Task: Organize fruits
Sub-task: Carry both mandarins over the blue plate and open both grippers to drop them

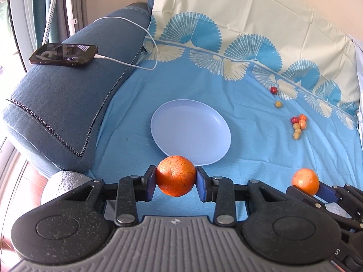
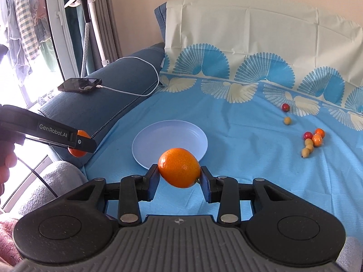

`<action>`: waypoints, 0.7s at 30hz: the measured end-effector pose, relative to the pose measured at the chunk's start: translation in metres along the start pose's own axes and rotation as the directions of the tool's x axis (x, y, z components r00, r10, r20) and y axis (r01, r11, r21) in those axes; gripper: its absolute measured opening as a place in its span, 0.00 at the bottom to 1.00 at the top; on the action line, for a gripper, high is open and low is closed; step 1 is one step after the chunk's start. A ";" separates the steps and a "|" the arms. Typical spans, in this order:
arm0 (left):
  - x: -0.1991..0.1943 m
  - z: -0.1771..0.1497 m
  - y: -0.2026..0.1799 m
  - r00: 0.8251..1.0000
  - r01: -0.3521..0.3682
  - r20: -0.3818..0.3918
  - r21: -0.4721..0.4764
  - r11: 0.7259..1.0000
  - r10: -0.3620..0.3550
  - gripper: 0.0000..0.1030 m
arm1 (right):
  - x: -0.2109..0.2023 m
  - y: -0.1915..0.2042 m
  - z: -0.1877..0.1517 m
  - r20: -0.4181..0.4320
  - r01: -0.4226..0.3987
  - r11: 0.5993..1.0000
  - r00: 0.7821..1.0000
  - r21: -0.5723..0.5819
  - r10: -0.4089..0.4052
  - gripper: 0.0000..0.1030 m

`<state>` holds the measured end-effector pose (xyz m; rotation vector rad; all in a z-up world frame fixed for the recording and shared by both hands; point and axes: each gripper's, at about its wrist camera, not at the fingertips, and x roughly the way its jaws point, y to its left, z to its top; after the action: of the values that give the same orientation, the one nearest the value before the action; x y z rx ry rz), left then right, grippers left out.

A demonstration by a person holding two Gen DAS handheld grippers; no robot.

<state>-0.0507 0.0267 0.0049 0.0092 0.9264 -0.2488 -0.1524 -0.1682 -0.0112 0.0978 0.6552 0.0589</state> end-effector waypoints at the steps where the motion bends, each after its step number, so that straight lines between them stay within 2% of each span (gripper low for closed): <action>1: 0.001 0.000 0.001 1.000 0.000 -0.002 -0.004 1.000 0.000 0.39 | 0.000 0.000 0.000 -0.002 0.002 1.000 1.000 -0.001 -0.002 0.39; 11: 0.023 0.013 0.013 1.000 -0.011 -0.025 -0.033 0.999 0.010 0.39 | 0.018 0.002 0.002 -0.045 0.001 1.000 0.999 -0.006 -0.001 0.39; 21: 0.071 0.045 0.010 0.999 -0.024 -0.040 -0.050 0.998 0.022 0.39 | 0.070 0.004 0.018 -0.055 -0.013 1.000 0.998 0.000 0.013 0.39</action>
<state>0.0275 0.0166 -0.0252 -0.0216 0.9712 -0.2049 -0.0862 -0.1596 -0.0388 0.1004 0.7092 0.0749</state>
